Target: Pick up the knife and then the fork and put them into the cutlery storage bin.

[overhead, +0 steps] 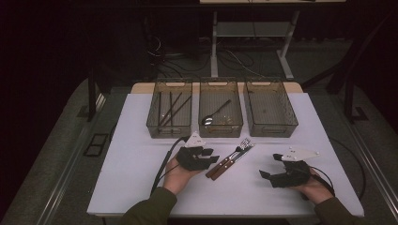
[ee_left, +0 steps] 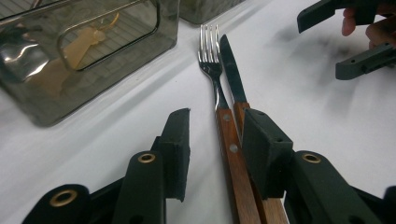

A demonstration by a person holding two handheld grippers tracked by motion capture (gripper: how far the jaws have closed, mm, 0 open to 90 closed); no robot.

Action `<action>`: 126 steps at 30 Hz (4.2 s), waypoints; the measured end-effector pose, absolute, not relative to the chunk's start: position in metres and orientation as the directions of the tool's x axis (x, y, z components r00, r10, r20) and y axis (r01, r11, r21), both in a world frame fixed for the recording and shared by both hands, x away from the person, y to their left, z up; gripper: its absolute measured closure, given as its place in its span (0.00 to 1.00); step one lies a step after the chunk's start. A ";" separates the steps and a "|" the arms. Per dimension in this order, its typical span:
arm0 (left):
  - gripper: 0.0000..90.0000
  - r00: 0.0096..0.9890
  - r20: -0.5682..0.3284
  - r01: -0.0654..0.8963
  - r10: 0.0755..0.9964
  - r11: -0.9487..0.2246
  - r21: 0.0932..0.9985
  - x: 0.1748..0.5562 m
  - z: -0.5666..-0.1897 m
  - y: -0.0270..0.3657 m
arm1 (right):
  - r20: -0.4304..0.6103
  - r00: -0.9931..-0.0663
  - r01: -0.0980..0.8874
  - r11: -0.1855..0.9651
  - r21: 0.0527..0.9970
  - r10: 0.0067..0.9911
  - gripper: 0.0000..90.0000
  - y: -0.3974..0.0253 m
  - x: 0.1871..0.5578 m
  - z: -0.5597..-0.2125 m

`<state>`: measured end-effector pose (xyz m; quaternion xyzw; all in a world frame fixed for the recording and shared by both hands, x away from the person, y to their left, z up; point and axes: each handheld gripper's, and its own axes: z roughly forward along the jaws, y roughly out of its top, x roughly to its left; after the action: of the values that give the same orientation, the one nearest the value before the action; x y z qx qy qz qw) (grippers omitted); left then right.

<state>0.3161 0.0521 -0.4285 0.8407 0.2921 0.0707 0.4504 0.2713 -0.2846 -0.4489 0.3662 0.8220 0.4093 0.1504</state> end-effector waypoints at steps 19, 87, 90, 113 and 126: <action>0.77 0.841 -0.115 0.414 0.529 -0.492 0.766 0.327 -0.443 0.015 | 0.048 -0.687 0.476 0.400 0.783 0.725 0.16 -0.285 0.272 -0.449; 0.86 0.891 -0.014 0.310 0.454 -0.584 0.750 0.336 -0.454 0.016 | 0.091 -0.661 0.490 0.337 0.804 0.745 0.16 -0.288 0.273 -0.446; 0.86 0.884 -0.042 0.327 0.466 -0.552 0.767 0.335 -0.449 0.016 | 0.103 -0.655 0.495 0.322 0.807 0.748 0.16 -0.289 0.273 -0.445; 0.86 0.899 -0.035 0.306 0.437 -0.568 0.764 0.300 -0.414 0.037 | 0.178 -0.694 0.485 0.270 0.832 0.697 0.16 -0.276 0.282 -0.410; 0.86 0.896 -0.031 0.299 0.444 -0.549 0.780 0.286 -0.411 0.040 | 0.346 -0.688 0.560 0.164 0.812 0.637 0.36 -0.254 0.312 -0.415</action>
<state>0.2859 0.0400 -0.4110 0.8760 0.2120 0.0853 0.4247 0.3116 -0.2539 -0.4153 0.3929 0.7621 0.5133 0.0374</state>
